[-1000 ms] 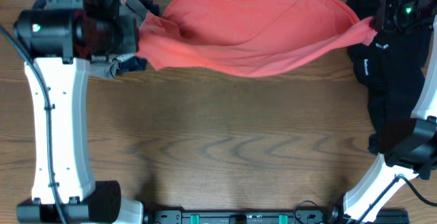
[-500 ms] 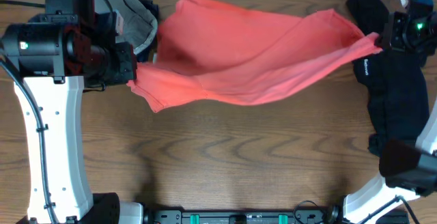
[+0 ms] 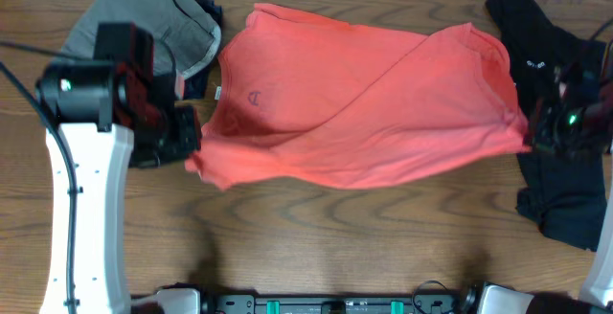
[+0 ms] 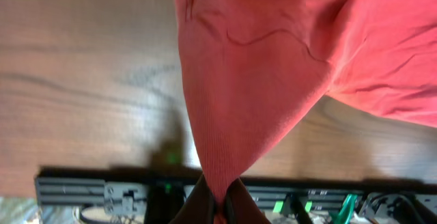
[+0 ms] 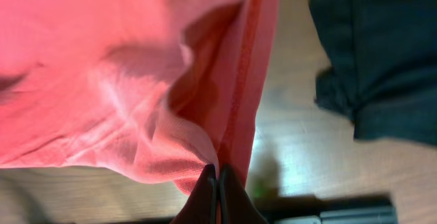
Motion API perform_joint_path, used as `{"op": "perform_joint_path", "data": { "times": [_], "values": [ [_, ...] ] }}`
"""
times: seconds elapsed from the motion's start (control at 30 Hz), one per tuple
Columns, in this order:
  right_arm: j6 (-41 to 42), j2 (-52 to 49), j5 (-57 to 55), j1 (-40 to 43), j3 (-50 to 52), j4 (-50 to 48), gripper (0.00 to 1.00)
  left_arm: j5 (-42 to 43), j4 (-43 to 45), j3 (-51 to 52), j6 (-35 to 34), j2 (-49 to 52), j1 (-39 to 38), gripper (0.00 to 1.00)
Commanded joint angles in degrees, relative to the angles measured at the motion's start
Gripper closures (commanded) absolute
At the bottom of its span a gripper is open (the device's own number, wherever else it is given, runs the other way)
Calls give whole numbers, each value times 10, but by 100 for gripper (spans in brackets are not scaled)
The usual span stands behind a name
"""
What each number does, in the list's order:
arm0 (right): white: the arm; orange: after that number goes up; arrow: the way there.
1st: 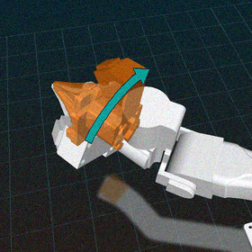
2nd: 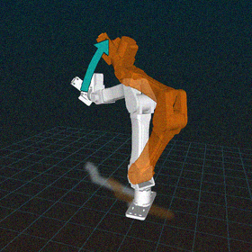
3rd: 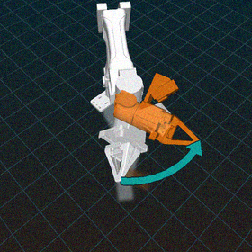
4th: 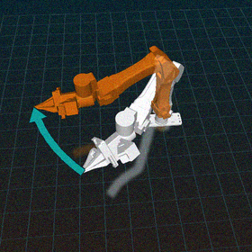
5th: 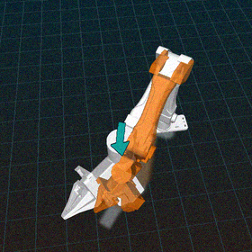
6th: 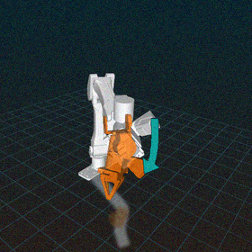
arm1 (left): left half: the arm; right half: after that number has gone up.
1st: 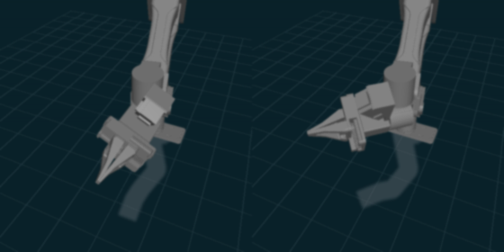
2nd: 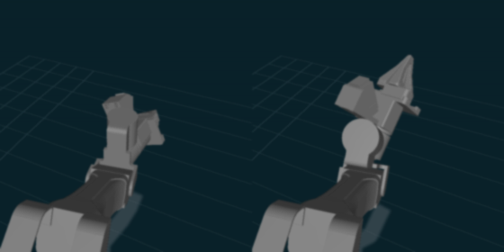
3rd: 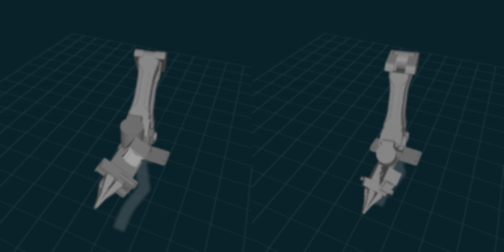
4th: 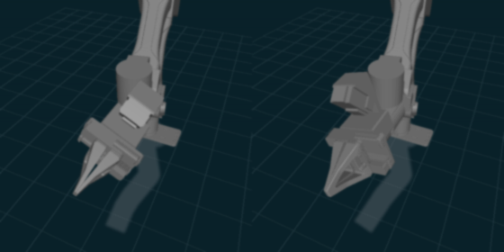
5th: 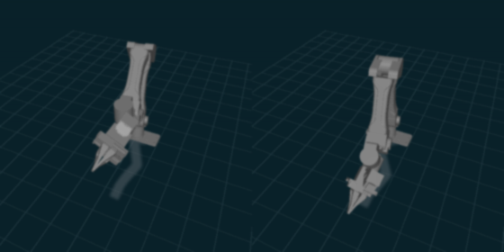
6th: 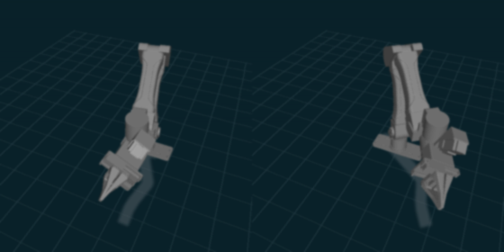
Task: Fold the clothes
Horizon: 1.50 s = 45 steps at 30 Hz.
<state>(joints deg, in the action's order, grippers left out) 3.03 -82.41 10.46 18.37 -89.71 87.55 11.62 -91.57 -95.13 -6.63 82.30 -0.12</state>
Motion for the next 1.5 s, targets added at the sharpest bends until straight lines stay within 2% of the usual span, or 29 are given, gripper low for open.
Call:
{"op": "perform_joint_path", "data": {
  "times": [0.0, 0.23, 0.43, 0.63, 1.13, 1.47],
  "values": [
    [21, 11, -25, 17, 69, -16, 99, -7, 16, 57, -27, -38, 0, 94],
    [32, 12, -25, 40, 187, -89, 99, -7, 99, 146, -47, -64, 0, 94],
    [34, 11, -25, 65, 240, -169, 99, -7, 242, 201, -49, -52, 0, 94],
    [39, 10, -25, 69, 247, -236, 99, -7, 379, 218, -49, -19, 0, 94],
    [47, -81, -22, 68, 248, -380, 99, -7, 608, 218, -49, 83, 0, 94],
    [47, -138, -21, 68, 248, -465, 99, -7, 694, 218, -49, 117, 0, 94]
  ]
}}
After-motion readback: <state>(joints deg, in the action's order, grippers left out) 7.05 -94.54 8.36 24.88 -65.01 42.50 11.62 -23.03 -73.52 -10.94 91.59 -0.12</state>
